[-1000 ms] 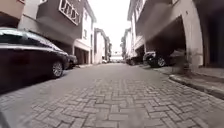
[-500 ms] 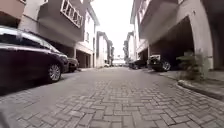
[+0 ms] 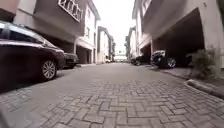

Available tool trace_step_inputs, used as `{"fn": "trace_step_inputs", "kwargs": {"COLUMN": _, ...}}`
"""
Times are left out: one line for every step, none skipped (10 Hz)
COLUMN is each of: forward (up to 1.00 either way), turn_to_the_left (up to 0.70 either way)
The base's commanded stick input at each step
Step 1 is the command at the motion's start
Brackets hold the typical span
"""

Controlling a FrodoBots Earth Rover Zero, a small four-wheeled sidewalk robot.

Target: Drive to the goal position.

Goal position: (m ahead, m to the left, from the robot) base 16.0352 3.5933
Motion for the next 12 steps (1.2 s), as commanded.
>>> {"fn": "trace_step_inputs", "kwargs": {"forward": 0.7, "turn_to_the_left": 0.0}}
{"fn": "trace_step_inputs", "kwargs": {"forward": 0.7, "turn_to_the_left": 0.0}}
{"fn": "trace_step_inputs", "kwargs": {"forward": 0.7, "turn_to_the_left": 0.0}}
{"fn": "trace_step_inputs", "kwargs": {"forward": 0.7, "turn_to_the_left": 0.0}}
{"fn": "trace_step_inputs", "kwargs": {"forward": 0.7, "turn_to_the_left": 0.0}}
{"fn": "trace_step_inputs", "kwargs": {"forward": 0.7, "turn_to_the_left": 0.0}}
{"fn": "trace_step_inputs", "kwargs": {"forward": 0.7, "turn_to_the_left": 0.0}}
{"fn": "trace_step_inputs", "kwargs": {"forward": 0.7, "turn_to_the_left": 0.0}}
{"fn": "trace_step_inputs", "kwargs": {"forward": 0.7, "turn_to_the_left": 0.0}}
{"fn": "trace_step_inputs", "kwargs": {"forward": 0.7, "turn_to_the_left": 0.0}}
{"fn": "trace_step_inputs", "kwargs": {"forward": 0.7, "turn_to_the_left": 0.0}}
{"fn": "trace_step_inputs", "kwargs": {"forward": 0.7, "turn_to_the_left": 0.0}}
